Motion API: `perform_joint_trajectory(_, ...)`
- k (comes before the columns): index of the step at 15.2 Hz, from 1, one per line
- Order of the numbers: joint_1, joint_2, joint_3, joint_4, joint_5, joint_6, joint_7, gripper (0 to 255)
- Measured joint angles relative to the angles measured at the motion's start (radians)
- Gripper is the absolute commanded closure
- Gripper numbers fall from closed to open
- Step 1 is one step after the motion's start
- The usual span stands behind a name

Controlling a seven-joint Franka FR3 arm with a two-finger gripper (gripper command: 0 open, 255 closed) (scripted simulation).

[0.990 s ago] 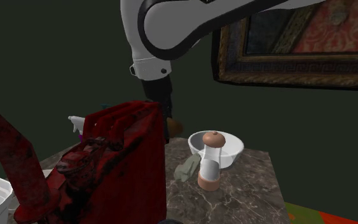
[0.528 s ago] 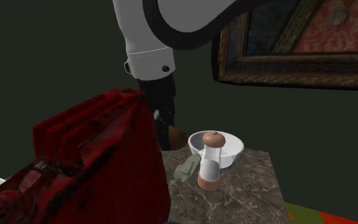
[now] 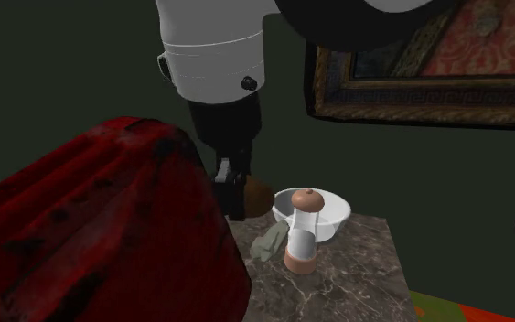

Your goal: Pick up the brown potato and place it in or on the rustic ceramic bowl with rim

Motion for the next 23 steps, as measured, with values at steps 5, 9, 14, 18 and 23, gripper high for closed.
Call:
perform_joint_trajectory(5,0.044,-0.044,0.006,-0.029,-0.043,0.003,0.027,0)
perform_joint_trajectory(9,0.073,-0.283,-0.065,-0.205,0.051,0.184,-0.108,0)
perform_joint_trajectory(14,0.077,-0.313,-0.089,-0.277,0.057,0.267,-0.126,0)
perform_joint_trajectory(18,0.072,-0.299,-0.098,-0.305,0.049,0.311,-0.125,0)
perform_joint_trajectory(23,0.071,-0.297,-0.099,-0.306,0.048,0.316,-0.124,0)
